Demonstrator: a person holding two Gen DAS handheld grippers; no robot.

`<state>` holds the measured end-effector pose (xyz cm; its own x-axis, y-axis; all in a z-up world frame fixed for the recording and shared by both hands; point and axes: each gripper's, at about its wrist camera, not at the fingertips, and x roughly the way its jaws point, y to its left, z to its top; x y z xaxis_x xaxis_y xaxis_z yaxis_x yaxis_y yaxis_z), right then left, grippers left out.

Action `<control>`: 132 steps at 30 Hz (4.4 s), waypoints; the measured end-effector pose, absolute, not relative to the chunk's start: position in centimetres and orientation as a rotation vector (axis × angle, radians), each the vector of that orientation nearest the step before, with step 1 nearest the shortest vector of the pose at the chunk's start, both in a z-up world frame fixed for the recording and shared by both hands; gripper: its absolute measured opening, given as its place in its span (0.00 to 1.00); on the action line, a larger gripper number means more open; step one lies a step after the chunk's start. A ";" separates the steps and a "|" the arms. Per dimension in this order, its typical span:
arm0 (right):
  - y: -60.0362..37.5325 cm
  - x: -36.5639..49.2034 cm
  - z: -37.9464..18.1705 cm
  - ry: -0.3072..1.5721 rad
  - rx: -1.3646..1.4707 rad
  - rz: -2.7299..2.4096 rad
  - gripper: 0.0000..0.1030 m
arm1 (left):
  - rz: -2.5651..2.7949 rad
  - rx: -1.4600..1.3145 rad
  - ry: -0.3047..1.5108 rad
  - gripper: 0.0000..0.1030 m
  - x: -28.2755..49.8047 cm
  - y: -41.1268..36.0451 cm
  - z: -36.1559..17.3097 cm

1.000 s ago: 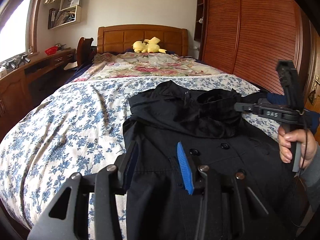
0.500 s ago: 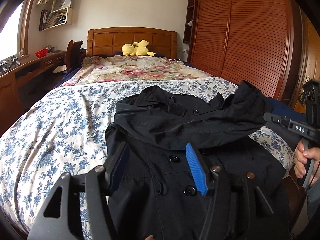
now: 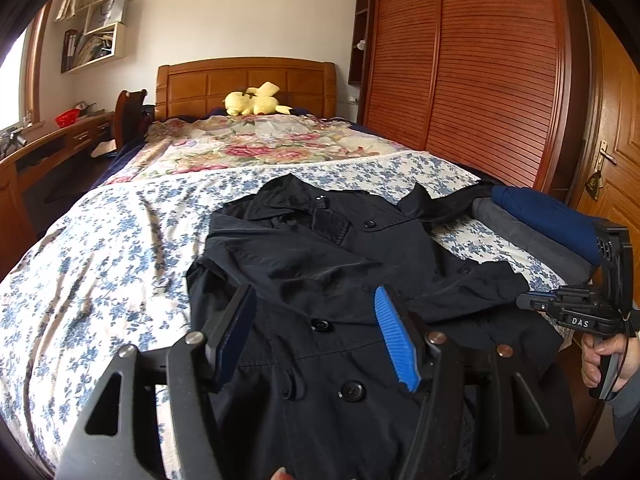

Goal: Fold large clothes

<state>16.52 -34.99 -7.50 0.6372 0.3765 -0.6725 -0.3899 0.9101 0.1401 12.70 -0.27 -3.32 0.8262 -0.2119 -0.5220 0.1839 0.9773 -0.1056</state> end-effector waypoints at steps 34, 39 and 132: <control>-36.4 23.8 -14.8 0.824 -0.139 0.355 0.38 | -0.338 0.017 0.605 0.60 26.1 -8.7 -10.3; -36.4 24.0 -15.0 0.825 -0.137 0.358 0.38 | -0.332 -0.012 0.615 0.60 26.0 -8.1 -12.1; -39.3 45.1 -7.6 0.819 -0.245 0.138 0.59 | -0.332 0.029 0.554 0.60 24.1 -9.0 -12.7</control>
<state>45.11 -39.25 -7.65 0.6761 0.0268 -0.7363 -0.2155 0.9628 -0.1629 24.10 -8.98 -12.71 0.7985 -0.3020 -0.5207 0.3174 0.9463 -0.0621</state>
